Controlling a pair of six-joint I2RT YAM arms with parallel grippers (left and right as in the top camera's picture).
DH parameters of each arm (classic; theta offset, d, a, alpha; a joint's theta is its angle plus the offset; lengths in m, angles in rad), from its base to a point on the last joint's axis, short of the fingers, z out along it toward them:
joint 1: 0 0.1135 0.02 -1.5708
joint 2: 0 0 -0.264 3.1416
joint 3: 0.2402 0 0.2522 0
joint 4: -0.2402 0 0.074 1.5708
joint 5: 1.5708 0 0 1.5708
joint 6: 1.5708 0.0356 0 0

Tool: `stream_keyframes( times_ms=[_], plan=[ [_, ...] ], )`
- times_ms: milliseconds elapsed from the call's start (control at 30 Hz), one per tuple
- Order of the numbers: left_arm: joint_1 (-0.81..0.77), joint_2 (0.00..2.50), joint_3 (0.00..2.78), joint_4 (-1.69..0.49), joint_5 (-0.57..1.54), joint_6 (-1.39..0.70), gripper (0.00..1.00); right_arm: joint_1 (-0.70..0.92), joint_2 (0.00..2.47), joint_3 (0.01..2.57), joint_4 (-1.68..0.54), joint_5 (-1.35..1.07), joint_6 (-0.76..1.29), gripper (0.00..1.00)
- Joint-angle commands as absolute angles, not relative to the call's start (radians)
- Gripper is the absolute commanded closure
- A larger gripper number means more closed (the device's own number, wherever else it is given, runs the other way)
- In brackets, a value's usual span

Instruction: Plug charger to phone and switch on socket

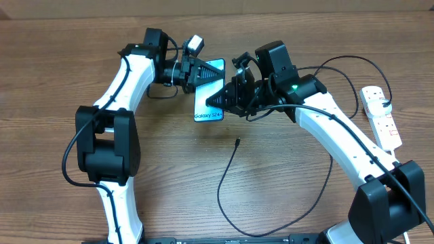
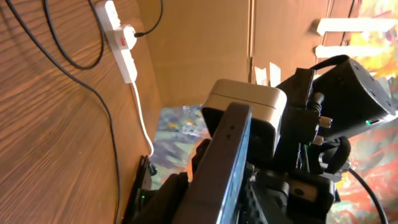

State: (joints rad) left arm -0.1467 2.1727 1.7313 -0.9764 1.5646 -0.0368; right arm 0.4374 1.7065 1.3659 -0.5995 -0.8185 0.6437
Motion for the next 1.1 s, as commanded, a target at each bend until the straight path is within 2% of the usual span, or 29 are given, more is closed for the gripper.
stream_keyframes(
  times_ms=[0, 67, 300, 767, 833, 933, 1067],
  plan=[
    [-0.180, 2.137, 1.752, -0.972, 1.582, -0.035, 0.76, 0.445, 1.695, 1.374, -0.566, -0.672, 0.682, 0.96],
    [-0.180, 2.137, 1.752, -0.973, 1.582, -0.035, 0.71, 0.445, 1.695, 1.374, -0.546, -0.669, 0.682, 0.96],
    [-0.180, 2.137, 1.752, -0.974, 1.582, -0.049, 0.67, 0.443, 1.695, 1.374, -0.513, -0.603, 0.693, 0.96],
    [-0.180, 2.137, 1.752, -0.975, 1.582, -0.049, 0.69, 0.442, 1.695, 1.374, -0.492, -0.474, 0.711, 0.96],
    [-0.180, 2.137, 1.752, -0.975, 1.582, -0.049, 0.76, 0.442, 1.695, 1.374, -0.492, -0.471, 0.710, 0.96],
    [-0.180, 2.137, 1.752, -0.975, 1.582, -0.049, 0.94, 0.442, 1.695, 1.374, -0.496, -0.471, 0.710, 0.96],
    [-0.180, 2.137, 1.752, -0.991, 1.582, -0.049, 0.96, 0.442, 1.695, 1.374, -0.512, -0.463, 0.707, 0.96]
  ],
)
